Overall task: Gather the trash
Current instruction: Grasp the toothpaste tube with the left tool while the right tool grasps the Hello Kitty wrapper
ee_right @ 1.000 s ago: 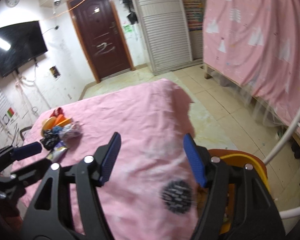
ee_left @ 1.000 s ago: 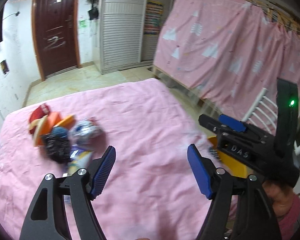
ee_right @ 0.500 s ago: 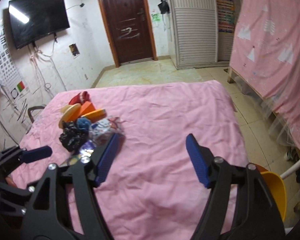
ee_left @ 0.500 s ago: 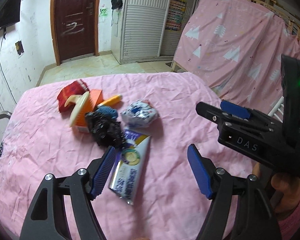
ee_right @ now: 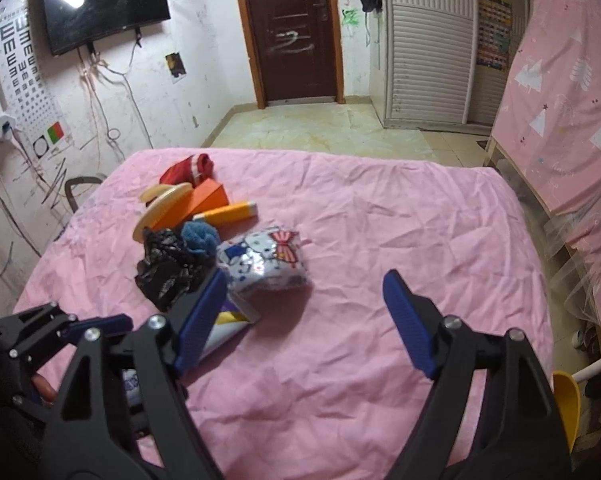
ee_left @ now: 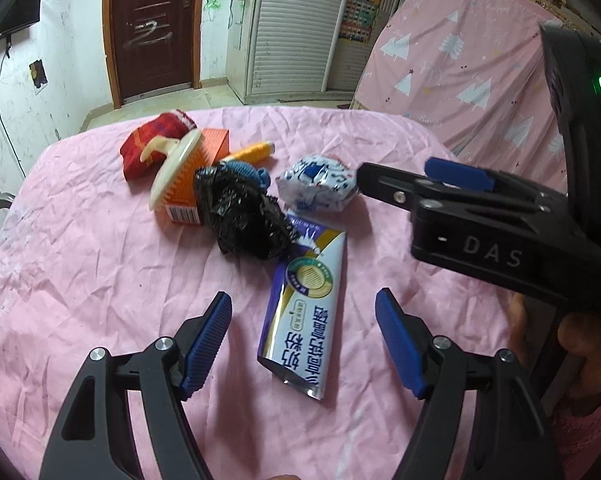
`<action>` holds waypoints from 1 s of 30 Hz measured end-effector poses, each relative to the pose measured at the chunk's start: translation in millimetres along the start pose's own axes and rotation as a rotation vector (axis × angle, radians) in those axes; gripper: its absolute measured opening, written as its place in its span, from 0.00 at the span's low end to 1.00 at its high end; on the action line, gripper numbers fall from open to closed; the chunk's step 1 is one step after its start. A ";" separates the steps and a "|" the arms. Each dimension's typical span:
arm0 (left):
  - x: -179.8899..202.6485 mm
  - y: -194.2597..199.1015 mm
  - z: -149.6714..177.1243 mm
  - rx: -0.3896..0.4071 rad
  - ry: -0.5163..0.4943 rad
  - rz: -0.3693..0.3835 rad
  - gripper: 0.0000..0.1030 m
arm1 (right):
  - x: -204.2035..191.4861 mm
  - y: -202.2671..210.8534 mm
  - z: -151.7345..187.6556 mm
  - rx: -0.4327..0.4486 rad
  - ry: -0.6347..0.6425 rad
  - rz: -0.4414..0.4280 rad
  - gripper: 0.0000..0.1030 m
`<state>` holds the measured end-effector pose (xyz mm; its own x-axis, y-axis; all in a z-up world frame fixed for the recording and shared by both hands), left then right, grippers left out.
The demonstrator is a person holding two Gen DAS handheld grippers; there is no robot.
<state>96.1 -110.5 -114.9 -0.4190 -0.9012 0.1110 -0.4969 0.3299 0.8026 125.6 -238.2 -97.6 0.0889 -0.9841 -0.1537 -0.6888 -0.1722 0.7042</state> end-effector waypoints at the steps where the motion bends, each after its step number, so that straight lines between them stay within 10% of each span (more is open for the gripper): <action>1: -0.1 -2.0 1.1 -0.006 -0.003 0.001 0.63 | -3.1 -4.4 -0.5 -0.010 0.011 -0.002 0.75; 10: 2.8 -7.1 3.7 0.009 -0.066 -0.024 0.25 | -16.8 -37.7 -5.8 -0.073 0.053 -0.012 0.75; 15: 1.1 -6.1 3.0 0.021 -0.066 -0.015 0.19 | -19.5 -49.6 -5.8 -0.095 0.048 -0.020 0.74; 22: 3.9 1.4 4.4 0.032 -0.067 0.005 0.16 | -17.1 -51.1 -5.5 -0.087 0.037 -0.032 0.46; 30: 13.7 26.8 5.4 0.069 -0.078 0.010 0.16 | -1.3 -21.9 -6.9 -0.017 -0.019 -0.032 0.45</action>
<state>72.9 -112.5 -95.1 -0.4807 -0.8740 0.0711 -0.5426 0.3602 0.7589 145.5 -233.4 -108.1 0.0972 -0.9770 -0.1896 -0.6736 -0.2048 0.7102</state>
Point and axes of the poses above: each gripper's, at about its wrist camera, not at the fingertips, and y roughly against the way its jaws point, x to its right, z to its underside, the point moved 4 cm from there along -y, roughly the way its jaws point, and after that the axes turned 4 degrees about -y, right-handed, at the moved point
